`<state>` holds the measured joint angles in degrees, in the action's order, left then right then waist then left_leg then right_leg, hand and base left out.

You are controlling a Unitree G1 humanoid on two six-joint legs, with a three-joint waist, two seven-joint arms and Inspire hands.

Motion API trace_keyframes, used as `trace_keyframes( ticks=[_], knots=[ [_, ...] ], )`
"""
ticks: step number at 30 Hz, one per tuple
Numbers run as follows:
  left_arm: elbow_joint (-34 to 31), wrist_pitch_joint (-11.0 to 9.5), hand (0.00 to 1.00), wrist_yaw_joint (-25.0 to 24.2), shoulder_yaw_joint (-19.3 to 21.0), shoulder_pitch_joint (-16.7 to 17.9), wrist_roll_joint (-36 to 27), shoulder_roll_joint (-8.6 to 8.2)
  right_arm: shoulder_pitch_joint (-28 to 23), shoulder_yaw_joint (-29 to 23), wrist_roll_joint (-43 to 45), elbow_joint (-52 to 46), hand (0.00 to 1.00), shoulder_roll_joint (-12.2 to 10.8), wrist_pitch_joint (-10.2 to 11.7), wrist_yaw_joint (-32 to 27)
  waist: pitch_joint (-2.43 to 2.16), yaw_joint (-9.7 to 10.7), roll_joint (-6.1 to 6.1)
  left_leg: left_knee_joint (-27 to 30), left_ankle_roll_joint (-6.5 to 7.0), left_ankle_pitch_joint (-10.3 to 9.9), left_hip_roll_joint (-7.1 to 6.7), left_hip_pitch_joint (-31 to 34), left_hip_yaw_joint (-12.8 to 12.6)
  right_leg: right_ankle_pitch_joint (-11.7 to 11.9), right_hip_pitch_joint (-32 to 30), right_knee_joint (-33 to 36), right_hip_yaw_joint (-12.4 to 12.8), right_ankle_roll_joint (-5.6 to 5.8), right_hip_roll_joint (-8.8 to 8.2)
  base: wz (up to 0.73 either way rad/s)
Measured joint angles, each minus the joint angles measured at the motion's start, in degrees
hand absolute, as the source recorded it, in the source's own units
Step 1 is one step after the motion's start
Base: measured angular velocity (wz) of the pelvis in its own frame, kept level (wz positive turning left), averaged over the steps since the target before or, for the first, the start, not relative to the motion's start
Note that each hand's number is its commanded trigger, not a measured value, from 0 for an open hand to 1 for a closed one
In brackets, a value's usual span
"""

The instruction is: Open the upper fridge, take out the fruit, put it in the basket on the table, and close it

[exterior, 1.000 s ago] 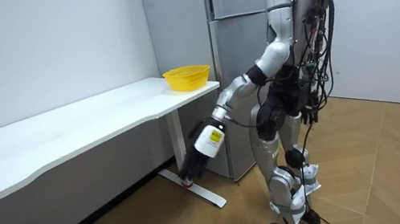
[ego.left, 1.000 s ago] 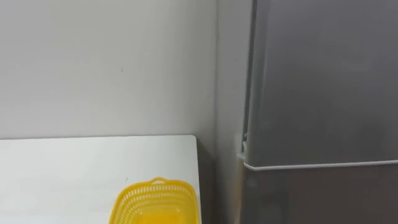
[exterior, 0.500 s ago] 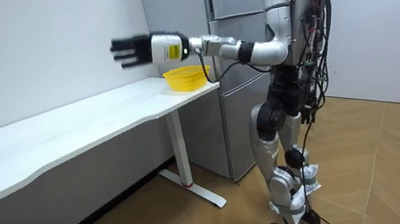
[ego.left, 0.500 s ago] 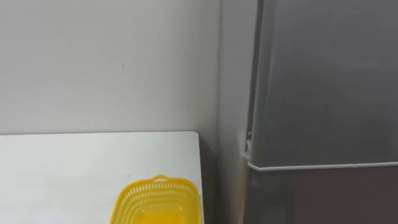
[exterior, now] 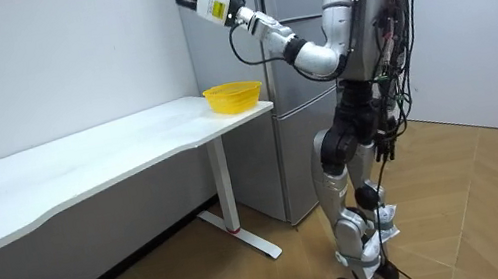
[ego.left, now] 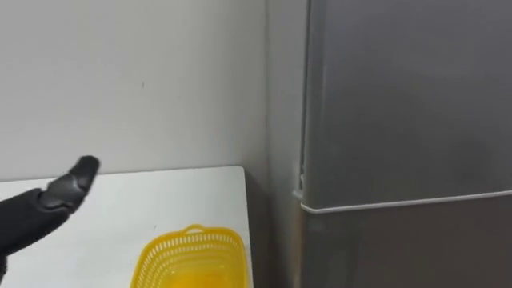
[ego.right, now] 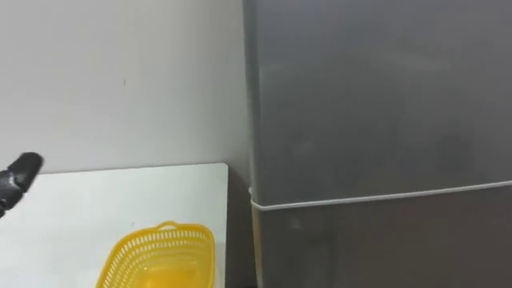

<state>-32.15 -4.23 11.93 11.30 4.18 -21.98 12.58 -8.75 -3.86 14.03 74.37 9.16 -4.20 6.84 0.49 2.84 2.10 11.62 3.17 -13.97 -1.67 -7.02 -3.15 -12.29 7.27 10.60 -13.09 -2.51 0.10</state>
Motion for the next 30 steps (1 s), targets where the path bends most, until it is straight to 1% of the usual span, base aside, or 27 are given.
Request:
trace_keyframes(
  ticks=[3,4,6,7,9,11,13,16,21,26,30],
  knots=[
    [0.01,0.2,0.0,-5.74,-2.51,-2.25,0.12,-0.01,0.3,0.24,2.28,-0.05,0.0,0.13,-0.05,1.1,-0.06,0.48,0.08,0.16,0.0,0.04,0.0,0.57,-0.11,0.0,-0.55,0.01,0.25,0.0,0.02,-0.04],
    [0.0,0.42,0.0,-8.2,-3.38,-3.05,0.1,-0.01,0.5,0.24,2.78,-0.11,0.0,0.3,-0.1,1.52,-0.08,0.6,0.08,0.16,0.0,0.04,0.01,0.62,-0.18,0.0,-0.5,0.02,0.34,0.0,0.01,-0.06],
    [0.0,1.02,0.0,-11.56,-4.68,-3.99,-0.52,0.01,0.75,0.33,3.43,-0.13,0.0,0.48,-0.09,1.61,-0.09,0.97,0.07,0.12,0.0,0.04,0.02,0.48,-0.44,0.0,-0.32,0.03,0.36,0.0,-0.02,-0.02],
    [0.0,1.53,0.0,-13.51,-5.45,-4.13,-1.43,0.05,1.0,0.36,3.49,-0.12,0.0,0.6,-0.11,1.64,-0.12,1.53,0.08,0.11,-0.01,0.04,0.03,0.4,-0.49,0.0,-0.25,0.06,0.35,0.0,-0.05,0.0],
    [0.0,2.43,0.0,-15.9,-6.45,-4.17,-3.07,0.08,1.17,0.36,3.49,-0.12,0.0,0.6,-0.13,1.6,-0.14,1.82,0.09,0.09,-0.01,0.05,0.07,0.31,-0.71,0.0,-0.3,0.11,0.43,0.0,-0.05,-0.04],
    [0.0,3.29,0.0,-17.84,-7.59,-4.31,-5.14,0.09,1.33,0.36,3.48,-0.12,0.0,0.68,-0.17,1.6,-0.15,1.83,0.12,0.1,-0.02,0.05,0.14,0.31,-1.14,0.0,-0.46,0.12,0.53,0.0,-0.04,-0.06],
    [0.0,4.0,0.0,-20.48,-8.18,-4.58,-5.68,0.08,1.6,0.37,3.47,-0.15,0.0,0.77,-0.42,1.4,-0.21,1.72,0.19,0.1,-0.02,0.05,0.17,0.36,-1.47,-0.01,-0.77,0.08,1.0,-0.01,0.02,-0.07],
    [0.0,4.23,0.0,-22.49,-8.52,-4.71,-5.84,0.1,1.65,0.74,3.12,-0.11,0.0,0.84,-0.75,1.22,-0.26,1.95,0.28,0.11,-0.01,0.05,0.18,0.42,-1.5,-0.01,-0.83,0.04,1.36,-0.01,0.06,-0.04],
    [0.0,4.8,0.0,-24.16,-9.82,-4.71,-5.87,0.15,1.76,1.51,3.07,0.02,0.0,0.86,-0.73,-0.09,-0.33,2.17,0.42,0.11,-0.01,0.05,0.16,0.43,-1.51,0.03,-0.54,0.12,1.4,0.04,0.07,0.0],
    [0.01,5.88,0.0,-26.01,-10.62,-4.71,-5.99,0.14,2.16,1.52,3.06,0.09,0.0,0.94,-0.74,-0.49,-0.44,2.41,0.7,0.11,-0.01,0.05,0.17,0.42,-1.55,0.02,-0.84,0.11,1.7,0.04,0.14,0.0],
    [0.01,6.75,0.0,-27.04,-10.74,-4.71,-6.0,0.15,2.86,1.53,3.06,1.24,0.0,0.99,-0.78,-0.64,-0.44,3.05,0.86,0.08,-0.01,0.05,0.17,0.42,-1.58,0.02,-0.84,0.15,1.8,0.04,0.16,0.0]
  ],
)
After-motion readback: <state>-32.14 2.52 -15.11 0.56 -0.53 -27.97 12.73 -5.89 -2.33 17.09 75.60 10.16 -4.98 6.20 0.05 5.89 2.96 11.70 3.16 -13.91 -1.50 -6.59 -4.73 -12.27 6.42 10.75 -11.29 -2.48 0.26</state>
